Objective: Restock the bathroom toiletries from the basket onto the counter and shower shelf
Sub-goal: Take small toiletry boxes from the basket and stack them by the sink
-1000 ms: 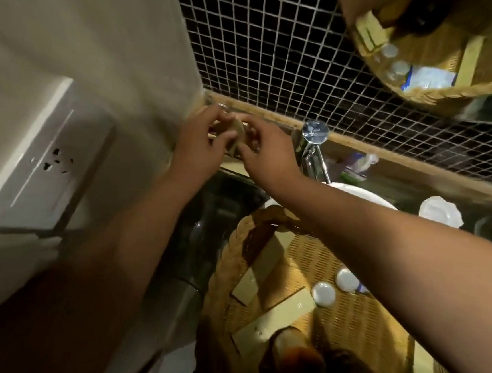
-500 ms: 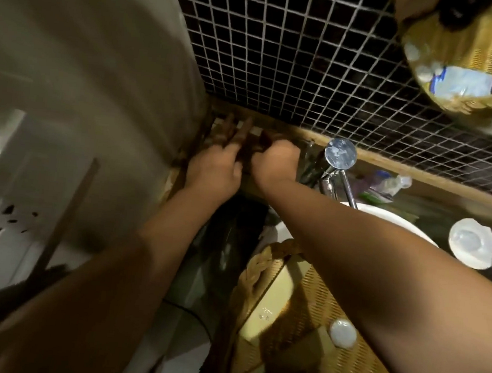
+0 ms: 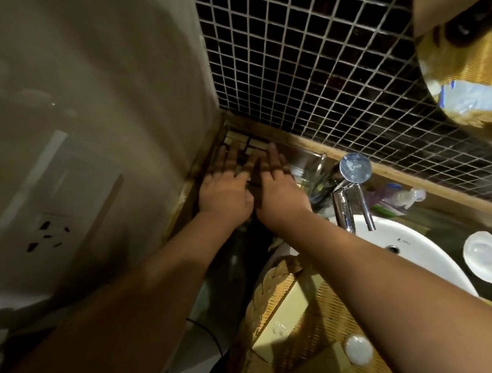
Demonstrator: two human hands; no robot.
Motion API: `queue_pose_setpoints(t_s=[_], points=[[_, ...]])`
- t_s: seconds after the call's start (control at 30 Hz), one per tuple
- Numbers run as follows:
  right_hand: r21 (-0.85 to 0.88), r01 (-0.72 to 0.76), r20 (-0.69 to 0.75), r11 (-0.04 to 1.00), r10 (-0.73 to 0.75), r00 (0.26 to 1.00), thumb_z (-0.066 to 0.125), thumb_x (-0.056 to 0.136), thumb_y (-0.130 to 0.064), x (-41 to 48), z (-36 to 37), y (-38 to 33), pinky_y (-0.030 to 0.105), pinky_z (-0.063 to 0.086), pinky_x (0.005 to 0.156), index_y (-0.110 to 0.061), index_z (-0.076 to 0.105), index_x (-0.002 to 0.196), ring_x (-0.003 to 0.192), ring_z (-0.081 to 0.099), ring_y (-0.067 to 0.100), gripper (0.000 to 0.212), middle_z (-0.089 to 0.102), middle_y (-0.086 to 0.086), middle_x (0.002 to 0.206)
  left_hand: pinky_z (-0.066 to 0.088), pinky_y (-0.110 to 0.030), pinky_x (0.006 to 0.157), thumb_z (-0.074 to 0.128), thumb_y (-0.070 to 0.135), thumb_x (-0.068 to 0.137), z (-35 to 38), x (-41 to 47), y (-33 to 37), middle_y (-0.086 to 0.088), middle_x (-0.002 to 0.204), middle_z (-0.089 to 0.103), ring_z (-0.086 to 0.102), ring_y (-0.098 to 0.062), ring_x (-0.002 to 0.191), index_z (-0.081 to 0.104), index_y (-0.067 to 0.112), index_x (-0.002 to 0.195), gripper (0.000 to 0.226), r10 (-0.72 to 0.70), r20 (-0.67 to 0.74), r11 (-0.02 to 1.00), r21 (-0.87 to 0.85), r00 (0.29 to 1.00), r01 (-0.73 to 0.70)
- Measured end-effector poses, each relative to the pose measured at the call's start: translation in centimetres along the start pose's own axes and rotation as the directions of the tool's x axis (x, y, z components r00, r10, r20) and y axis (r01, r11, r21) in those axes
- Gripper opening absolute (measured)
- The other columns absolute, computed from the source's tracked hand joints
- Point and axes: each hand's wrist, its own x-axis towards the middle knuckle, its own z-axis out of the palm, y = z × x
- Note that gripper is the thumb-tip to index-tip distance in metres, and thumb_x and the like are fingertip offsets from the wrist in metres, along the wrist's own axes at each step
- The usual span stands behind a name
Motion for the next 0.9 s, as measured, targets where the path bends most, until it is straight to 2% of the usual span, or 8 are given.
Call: queue_pose_setpoints(t_s=[0.1, 0.2, 0.3, 0.4, 0.5, 0.57, 0.7, 0.9], points=[[-0.083, 0.026, 0.018, 0.996, -0.024, 1.000, 0.044, 0.100, -0.044, 0.0, 0.5, 0.4, 0.037, -0.001, 0.121, -0.014, -0.011, 0.158, 0.153, -0.011, 0.021, 0.085, -0.018, 0.006, 0.165, 0.010, -0.048, 0.119, 0.046, 0.046, 0.091, 0.5, 0.2, -0.6, 0.002, 0.167, -0.017, -0.010, -0.022, 0.153, -0.001, 0.044, 0.156, 0.080, 0.035, -0.054, 0.999, 0.003, 0.998, -0.034], [-0.097, 0.007, 0.050, 0.995, -0.002, 0.999, 0.040, 0.100, -0.048, 0.7, 0.4, 0.3, 0.040, -0.003, 0.122, -0.012, -0.009, 0.158, 0.152, -0.013, 0.022, 0.084, -0.010, 0.007, 0.167, -0.001, -0.053, 0.117, 0.044, 0.048, 0.090, 1.0, 0.8, -1.2, 0.006, 0.165, -0.021, -0.013, -0.017, 0.152, -0.003, 0.046, 0.155, 0.081, 0.031, -0.071, 0.998, 0.051, 0.997, -0.028], [-0.140, -0.026, 0.041, 0.990, 0.032, 0.999, 0.041, 0.100, -0.047, 1.2, 0.6, -0.3, 0.041, -0.004, 0.122, -0.011, -0.012, 0.157, 0.151, -0.018, 0.024, 0.086, -0.016, 0.010, 0.165, -0.015, -0.052, 0.113, 0.040, 0.048, 0.090, 1.6, 1.2, -1.6, 0.006, 0.165, -0.023, -0.019, -0.016, 0.150, -0.009, 0.047, 0.153, 0.080, 0.026, -0.089, 0.996, 0.084, 0.996, -0.018], [-0.181, -0.030, -0.023, 0.983, 0.026, 0.999, 0.042, 0.099, -0.046, 1.4, 0.4, -1.0, 0.043, -0.004, 0.123, -0.009, -0.009, 0.157, 0.150, -0.021, 0.026, 0.086, -0.025, 0.012, 0.163, -0.022, -0.053, 0.110, 0.036, 0.054, 0.092, 1.9, 1.6, -1.2, 0.006, 0.162, -0.029, -0.034, -0.023, 0.145, -0.025, 0.045, 0.147, 0.083, -0.002, -0.073, 0.987, 0.158, 0.997, 0.014], [-0.158, 0.008, -0.037, 0.987, -0.014, 0.999, 0.042, 0.099, -0.045, 1.5, 0.0, -0.9, 0.041, -0.006, 0.123, -0.010, -0.008, 0.157, 0.152, -0.015, 0.024, 0.084, -0.017, 0.010, 0.165, -0.030, -0.053, 0.103, 0.040, 0.065, 0.088, 1.8, 2.3, -0.7, 0.007, 0.156, -0.040, -0.046, -0.027, 0.135, -0.037, 0.041, 0.140, 0.096, -0.041, -0.006, 0.974, 0.223, 0.999, 0.042], [-0.143, 0.017, -0.021, 0.990, -0.020, 1.000, 0.041, 0.101, -0.044, 1.4, 0.0, -0.5, 0.040, -0.007, 0.123, -0.012, -0.011, 0.158, 0.152, -0.013, 0.022, 0.084, -0.015, 0.008, 0.166, -0.032, -0.053, 0.101, 0.044, 0.066, 0.086, 1.7, 2.4, -0.6, 0.006, 0.156, -0.040, -0.047, -0.027, 0.133, -0.035, 0.040, 0.143, 0.101, -0.046, 0.015, 0.973, 0.229, 0.999, 0.041], [-0.065, 0.051, 0.003, 0.997, -0.051, 0.999, 0.050, 0.097, -0.043, 1.3, -0.4, -0.1, 0.035, -0.005, 0.122, -0.014, -0.011, 0.158, 0.153, -0.011, 0.020, 0.091, -0.017, 0.007, 0.166, -0.021, -0.050, 0.111, 0.037, 0.062, 0.092, 1.2, 1.9, -0.9, 0.008, 0.160, -0.034, -0.036, -0.023, 0.144, -0.026, 0.043, 0.149, 0.088, 0.003, 0.034, 0.987, 0.163, 0.999, -0.009], [-0.156, 0.087, 0.009, 0.984, -0.087, 0.996, 0.059, 0.091, -0.045, 2.6, -0.7, -0.9, 0.036, -0.002, 0.123, -0.012, -0.007, 0.158, 0.153, -0.009, 0.022, 0.099, -0.012, 0.009, 0.167, -0.014, -0.049, 0.116, 0.032, 0.047, 0.098, 0.9, 2.6, -2.0, 0.008, 0.159, -0.035, -0.031, -0.019, 0.147, -0.025, 0.041, 0.151, 0.078, 0.007, 0.105, 0.985, 0.173, 0.994, -0.025]])
